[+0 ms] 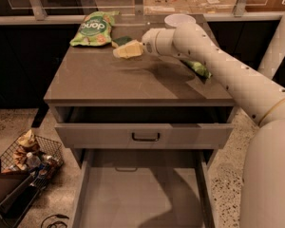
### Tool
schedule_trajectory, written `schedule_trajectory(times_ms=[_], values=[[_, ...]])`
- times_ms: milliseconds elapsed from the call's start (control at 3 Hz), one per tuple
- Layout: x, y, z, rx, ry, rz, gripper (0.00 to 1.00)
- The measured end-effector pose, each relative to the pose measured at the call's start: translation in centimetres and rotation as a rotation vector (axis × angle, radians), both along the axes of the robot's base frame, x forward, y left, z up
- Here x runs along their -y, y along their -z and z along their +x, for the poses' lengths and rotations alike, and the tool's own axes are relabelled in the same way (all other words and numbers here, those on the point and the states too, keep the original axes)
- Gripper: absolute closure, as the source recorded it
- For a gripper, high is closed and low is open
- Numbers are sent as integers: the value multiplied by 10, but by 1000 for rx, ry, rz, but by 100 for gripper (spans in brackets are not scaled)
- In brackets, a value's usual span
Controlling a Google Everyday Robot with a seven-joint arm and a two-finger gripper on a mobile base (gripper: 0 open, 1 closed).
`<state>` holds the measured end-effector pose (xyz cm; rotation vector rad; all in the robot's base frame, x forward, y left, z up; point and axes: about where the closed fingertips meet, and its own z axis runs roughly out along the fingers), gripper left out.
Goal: Place sponge into middle drawer
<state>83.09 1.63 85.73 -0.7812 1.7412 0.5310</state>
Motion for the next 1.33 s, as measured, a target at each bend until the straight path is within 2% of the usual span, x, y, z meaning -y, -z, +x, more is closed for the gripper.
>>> schedule_trajectory(times_ms=[333, 1000, 1333], values=[[-13, 14, 1, -28, -24, 18, 0], [-32, 51, -2, -93, -27, 34, 42], [-33, 48, -2, -94, -28, 33, 65]])
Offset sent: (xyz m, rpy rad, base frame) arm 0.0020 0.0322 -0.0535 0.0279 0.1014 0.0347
